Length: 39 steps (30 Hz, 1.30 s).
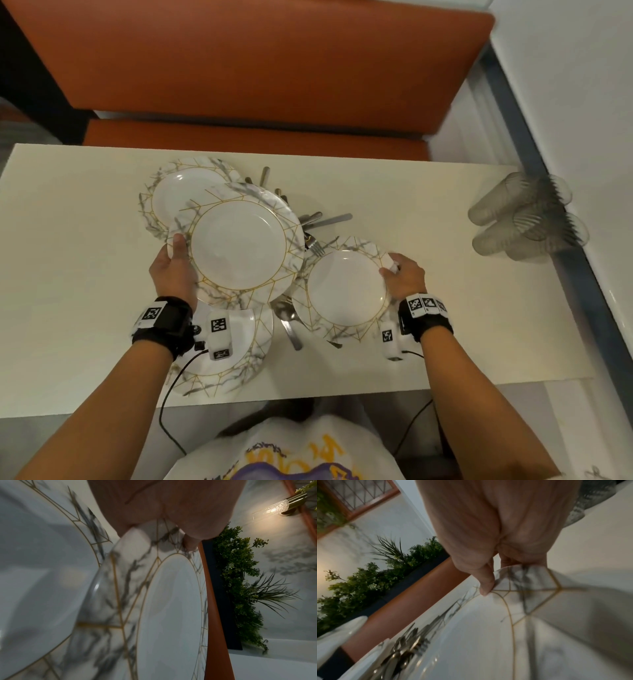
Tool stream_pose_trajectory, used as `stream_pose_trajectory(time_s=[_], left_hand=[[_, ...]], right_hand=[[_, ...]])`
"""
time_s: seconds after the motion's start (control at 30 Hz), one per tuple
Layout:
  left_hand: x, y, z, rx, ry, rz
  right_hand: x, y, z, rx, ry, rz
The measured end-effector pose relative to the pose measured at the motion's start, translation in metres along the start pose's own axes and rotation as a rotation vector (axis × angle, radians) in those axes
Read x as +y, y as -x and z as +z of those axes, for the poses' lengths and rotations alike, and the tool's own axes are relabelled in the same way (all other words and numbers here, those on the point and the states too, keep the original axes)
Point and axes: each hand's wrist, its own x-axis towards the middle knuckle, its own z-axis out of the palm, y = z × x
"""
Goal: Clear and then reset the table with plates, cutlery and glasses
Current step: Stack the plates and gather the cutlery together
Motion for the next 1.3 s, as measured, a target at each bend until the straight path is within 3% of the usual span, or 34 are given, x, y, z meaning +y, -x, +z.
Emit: stream_pose_trajectory(time_s=[0.27,0.67,0.97,1.1,1.3], left_hand=[[-0.004,-0.004,-0.008,-0.07,-0.064,0.062],[0.003,0.004,0.016,-0.163,-0.098,0.056],[-0.011,0.02,0.035,-0.24,-0.081,-0.109],[-0.013,0.02,0.039,-0.251,-0.084,-0.178],[-0.015,0.017,0.038,-0.267,-0.015,-0.243]], right_hand=[[-0.016,0.014,-0.046,0.04,0.008,-0.034],[-0.056,0.031,-0.105,0.258,-0.032,-0.285],[-0.062,0.031,-0.036,0.174,-0.43,-0.082],[-0.048,0.017,0.013,0.147,-0.428,-0.059],[-0.097,0.055,0.044,0.07,-0.304,-0.07]])
